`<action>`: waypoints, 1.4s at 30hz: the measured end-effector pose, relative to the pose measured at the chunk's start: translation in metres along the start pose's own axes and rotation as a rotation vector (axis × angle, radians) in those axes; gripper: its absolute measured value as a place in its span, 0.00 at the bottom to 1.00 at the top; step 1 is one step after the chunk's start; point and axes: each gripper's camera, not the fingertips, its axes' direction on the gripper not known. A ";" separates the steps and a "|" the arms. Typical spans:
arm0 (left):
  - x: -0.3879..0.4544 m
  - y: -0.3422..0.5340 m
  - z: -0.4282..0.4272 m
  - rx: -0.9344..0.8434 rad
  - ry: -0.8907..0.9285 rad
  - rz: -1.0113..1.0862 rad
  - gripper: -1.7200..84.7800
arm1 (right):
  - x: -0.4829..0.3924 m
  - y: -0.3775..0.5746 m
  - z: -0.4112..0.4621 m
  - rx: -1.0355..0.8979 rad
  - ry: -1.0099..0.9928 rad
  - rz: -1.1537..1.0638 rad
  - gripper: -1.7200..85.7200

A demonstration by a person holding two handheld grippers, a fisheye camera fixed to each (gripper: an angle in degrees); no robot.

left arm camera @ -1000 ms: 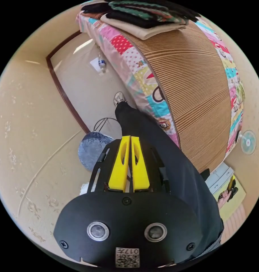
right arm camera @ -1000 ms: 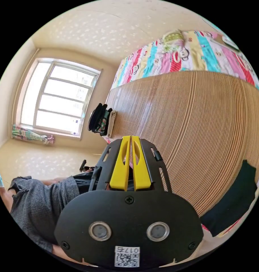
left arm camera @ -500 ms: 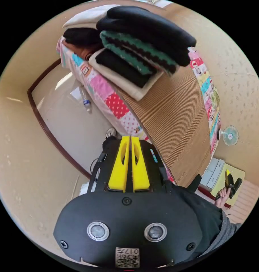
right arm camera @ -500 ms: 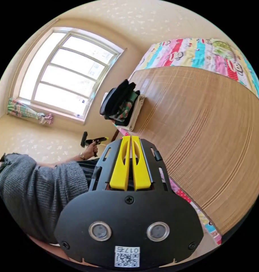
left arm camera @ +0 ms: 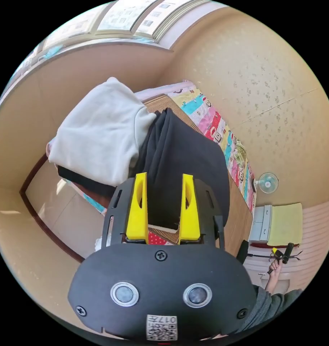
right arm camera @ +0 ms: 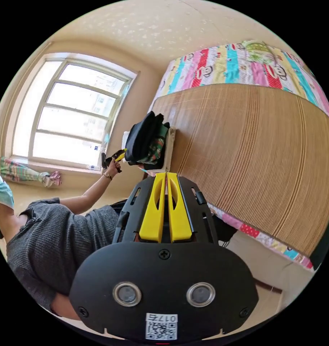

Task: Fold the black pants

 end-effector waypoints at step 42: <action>0.300 0.411 -0.270 -0.134 1.576 0.823 0.07 | 0.035 0.082 0.091 0.627 -0.192 -0.624 0.11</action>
